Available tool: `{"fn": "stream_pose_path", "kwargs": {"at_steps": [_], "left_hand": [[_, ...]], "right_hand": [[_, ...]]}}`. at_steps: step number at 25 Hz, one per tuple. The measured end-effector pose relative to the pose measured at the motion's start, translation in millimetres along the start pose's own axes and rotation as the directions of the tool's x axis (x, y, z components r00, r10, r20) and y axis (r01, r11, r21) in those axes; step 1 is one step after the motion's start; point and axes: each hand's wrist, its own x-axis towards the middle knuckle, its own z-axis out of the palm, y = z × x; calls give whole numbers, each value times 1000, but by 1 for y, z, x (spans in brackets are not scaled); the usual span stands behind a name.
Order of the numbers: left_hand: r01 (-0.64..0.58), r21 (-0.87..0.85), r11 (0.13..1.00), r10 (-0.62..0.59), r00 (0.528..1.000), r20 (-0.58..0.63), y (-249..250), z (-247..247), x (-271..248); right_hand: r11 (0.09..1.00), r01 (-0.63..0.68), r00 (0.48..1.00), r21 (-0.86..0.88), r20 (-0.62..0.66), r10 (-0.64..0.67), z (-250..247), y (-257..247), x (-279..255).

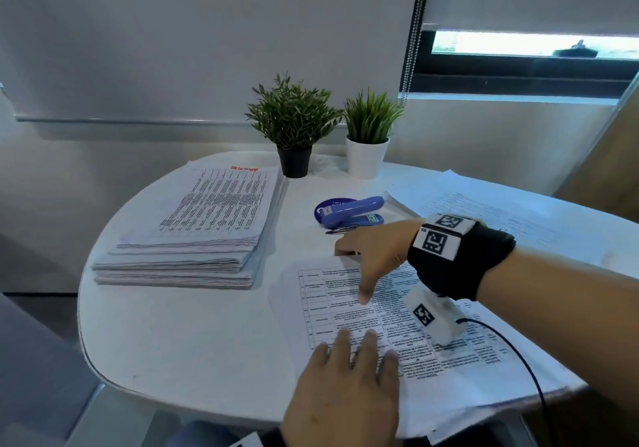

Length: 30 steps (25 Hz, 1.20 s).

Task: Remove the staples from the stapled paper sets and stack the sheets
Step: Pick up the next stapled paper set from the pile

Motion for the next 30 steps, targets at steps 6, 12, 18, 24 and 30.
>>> {"fn": "stream_pose_path", "kwargs": {"at_steps": [6, 12, 18, 24, 30], "left_hand": [[-38, -21, 999, 40, 994, 99, -27, -34, 0], [141, 8, 990, -138, 980, -144, -46, -41, 3], [365, -217, 905, -417, 859, -296, -63, -30, -24], [342, -62, 938, -346, 933, -93, -55, -12, -22], [-94, -87, 992, 86, 992, -94, -18, 3, -11]], "right_hand": [[990, -19, 998, 138, -52, 26, 12, 12, -7], [956, 18, 986, 293, -164, 32, 23, 24, -11], [871, 101, 894, 480, -428, 132, 19, 48, -24], [411, 412, 738, 813, -562, 373, 7, 64, -37], [401, 438, 610, 805, -594, 525, 5, 75, -36]]}}
